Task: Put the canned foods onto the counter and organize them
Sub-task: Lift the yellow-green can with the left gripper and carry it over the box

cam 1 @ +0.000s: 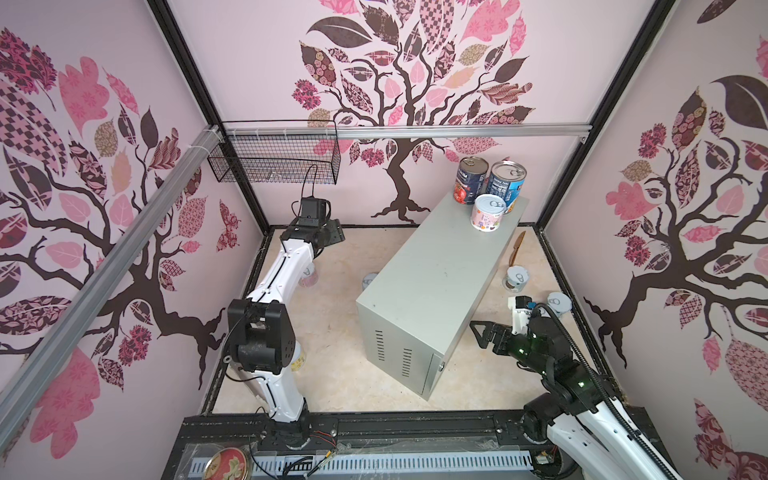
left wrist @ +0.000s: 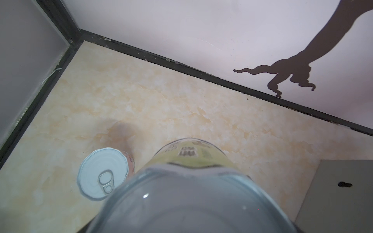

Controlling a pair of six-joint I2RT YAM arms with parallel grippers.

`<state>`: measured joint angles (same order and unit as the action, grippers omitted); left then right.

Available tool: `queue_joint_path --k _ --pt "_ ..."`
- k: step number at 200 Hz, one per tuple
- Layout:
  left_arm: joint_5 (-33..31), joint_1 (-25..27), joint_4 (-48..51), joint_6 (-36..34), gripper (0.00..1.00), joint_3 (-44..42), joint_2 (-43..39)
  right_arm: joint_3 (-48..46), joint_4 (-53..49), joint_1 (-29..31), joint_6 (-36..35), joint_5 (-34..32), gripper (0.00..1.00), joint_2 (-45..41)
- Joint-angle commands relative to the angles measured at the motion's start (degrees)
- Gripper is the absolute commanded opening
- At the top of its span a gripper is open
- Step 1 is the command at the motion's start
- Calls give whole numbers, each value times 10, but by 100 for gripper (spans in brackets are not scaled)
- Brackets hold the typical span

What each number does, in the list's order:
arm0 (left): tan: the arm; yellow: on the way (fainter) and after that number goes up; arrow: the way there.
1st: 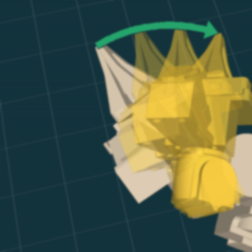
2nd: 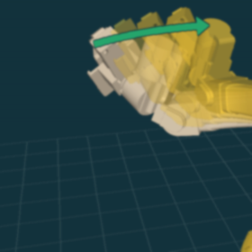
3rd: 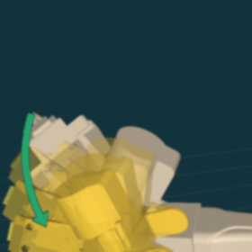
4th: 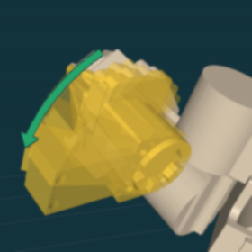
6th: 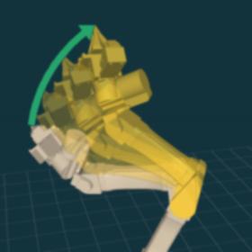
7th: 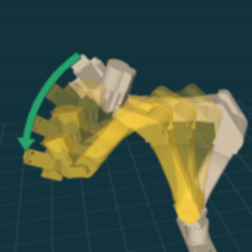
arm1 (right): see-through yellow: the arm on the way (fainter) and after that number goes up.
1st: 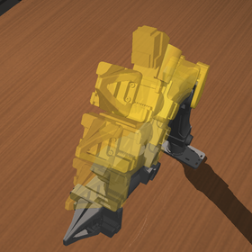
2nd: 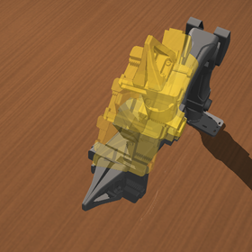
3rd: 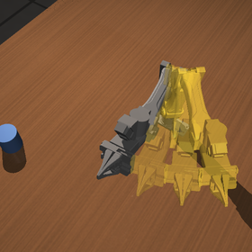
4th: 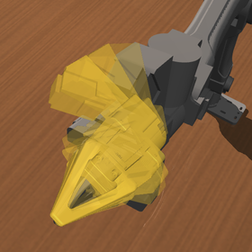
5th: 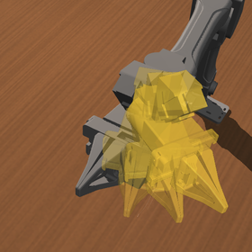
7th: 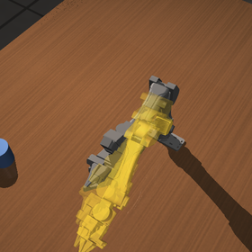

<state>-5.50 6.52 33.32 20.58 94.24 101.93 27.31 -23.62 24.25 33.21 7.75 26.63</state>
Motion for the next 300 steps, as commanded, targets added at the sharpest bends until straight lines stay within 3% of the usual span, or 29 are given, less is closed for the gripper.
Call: queue_joint_path --k 1,48,82,156,207,247,300 --pt "19 2 -8 -14 59 -21 -57 -3 12 3 -6 7 100 -7" --pt "62 11 46 -35 59 -11 -136 -7 23 2 -8 17 100 -4" --pt "59 50 98 -68 59 26 -161 -14 34 3 -9 23 100 -3" --pt "23 153 213 -136 59 192 -141 -20 40 3 -10 31 100 -5" --pt "-57 255 281 -192 59 310 -103 -25 44 3 -9 31 100 -5" --pt "-62 320 313 -206 59 388 -61 -32 48 3 -5 35 100 -4" --pt "-42 365 321 -208 59 439 -3 -37 51 2 -4 35 100 -6"
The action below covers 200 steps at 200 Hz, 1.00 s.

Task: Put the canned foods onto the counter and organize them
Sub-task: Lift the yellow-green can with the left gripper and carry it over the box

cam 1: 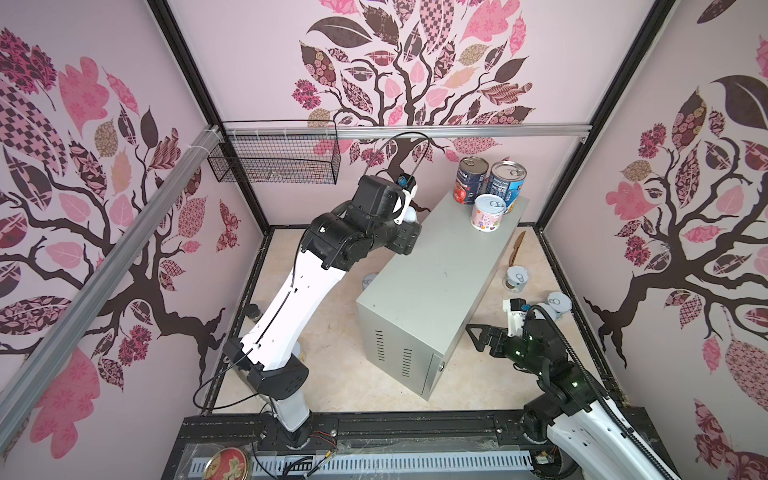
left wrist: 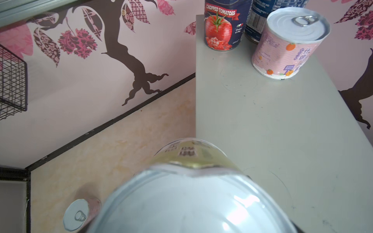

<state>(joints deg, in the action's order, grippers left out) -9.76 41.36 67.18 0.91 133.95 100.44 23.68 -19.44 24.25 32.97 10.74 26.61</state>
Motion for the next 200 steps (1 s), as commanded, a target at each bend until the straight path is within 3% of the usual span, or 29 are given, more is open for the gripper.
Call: queue_joint_path --k 1,126,200 --pt "1 17 -17 -12 59 42 12 -1 9 2 -1 5 100 -5" --pt "15 37 -72 0 61 123 135 -14 20 3 1 6 100 -3" --pt "16 50 -98 -4 76 150 181 -18 24 3 1 6 100 1"
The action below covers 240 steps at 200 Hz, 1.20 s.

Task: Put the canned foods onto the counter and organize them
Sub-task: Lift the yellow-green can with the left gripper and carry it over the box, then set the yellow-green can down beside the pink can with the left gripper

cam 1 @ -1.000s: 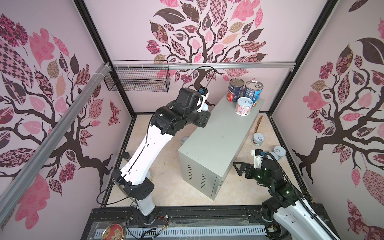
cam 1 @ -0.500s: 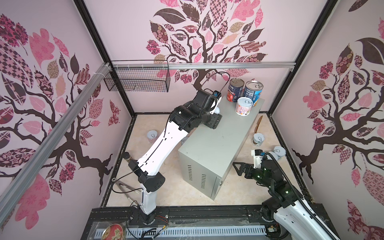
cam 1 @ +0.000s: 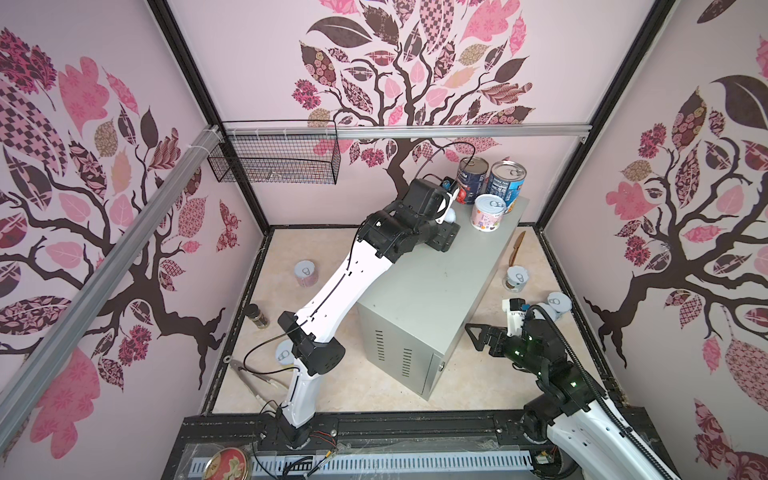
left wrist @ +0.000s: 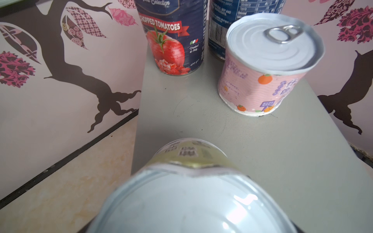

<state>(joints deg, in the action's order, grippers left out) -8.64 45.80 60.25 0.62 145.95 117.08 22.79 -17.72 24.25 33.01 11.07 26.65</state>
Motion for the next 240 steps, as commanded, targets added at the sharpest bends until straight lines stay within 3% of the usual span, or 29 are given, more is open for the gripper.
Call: queue_joint_path --k 1,94,169,192,225,240 --pt "4 6 -29 -1 76 30 15 -9 7 3 1 3 100 1" --pt "5 6 -55 -12 95 24 7 -6 5 2 -1 6 100 6" --pt "42 6 -127 3 98 -100 -127 1 -4 2 0 -5 100 8" --pt "53 6 -154 6 92 -165 -176 1 -4 3 2 -11 100 4" --pt "52 5 -207 14 67 -276 -242 -1 -4 2 5 -23 100 -5" --pt "55 4 -230 19 60 -318 -263 -4 -2 3 6 -27 100 -12"
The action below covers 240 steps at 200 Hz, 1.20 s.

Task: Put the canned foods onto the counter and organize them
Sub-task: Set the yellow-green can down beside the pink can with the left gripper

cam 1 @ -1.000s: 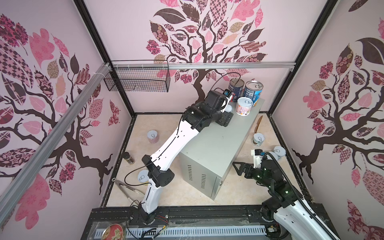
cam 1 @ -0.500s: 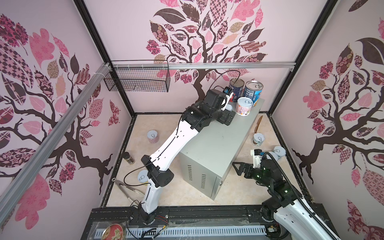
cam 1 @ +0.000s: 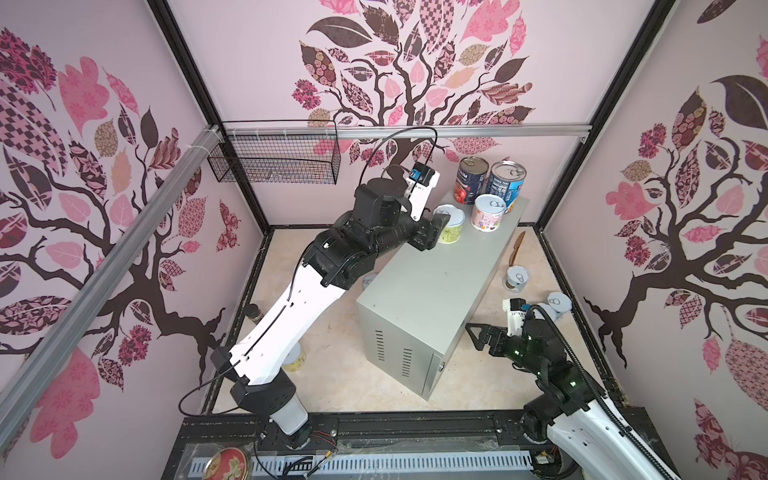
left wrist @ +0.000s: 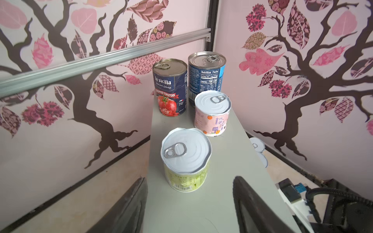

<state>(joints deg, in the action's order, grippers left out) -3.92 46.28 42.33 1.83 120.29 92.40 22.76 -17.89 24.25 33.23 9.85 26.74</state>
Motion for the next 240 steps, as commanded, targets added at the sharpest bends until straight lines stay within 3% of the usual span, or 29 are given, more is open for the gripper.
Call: queue_joint_path --k 1,86,174,240 --pt "9 -1 -53 7 60 -64 -17 -4 -1 3 4 -16 100 -14" --pt "1 -11 -138 31 44 -167 -18 -20 -9 2 75 -144 100 -40" --pt "44 -17 -169 56 38 -155 26 -36 0 2 62 -141 100 -46" --pt "36 -18 -174 72 37 -132 60 -39 2 2 53 -135 100 -49"
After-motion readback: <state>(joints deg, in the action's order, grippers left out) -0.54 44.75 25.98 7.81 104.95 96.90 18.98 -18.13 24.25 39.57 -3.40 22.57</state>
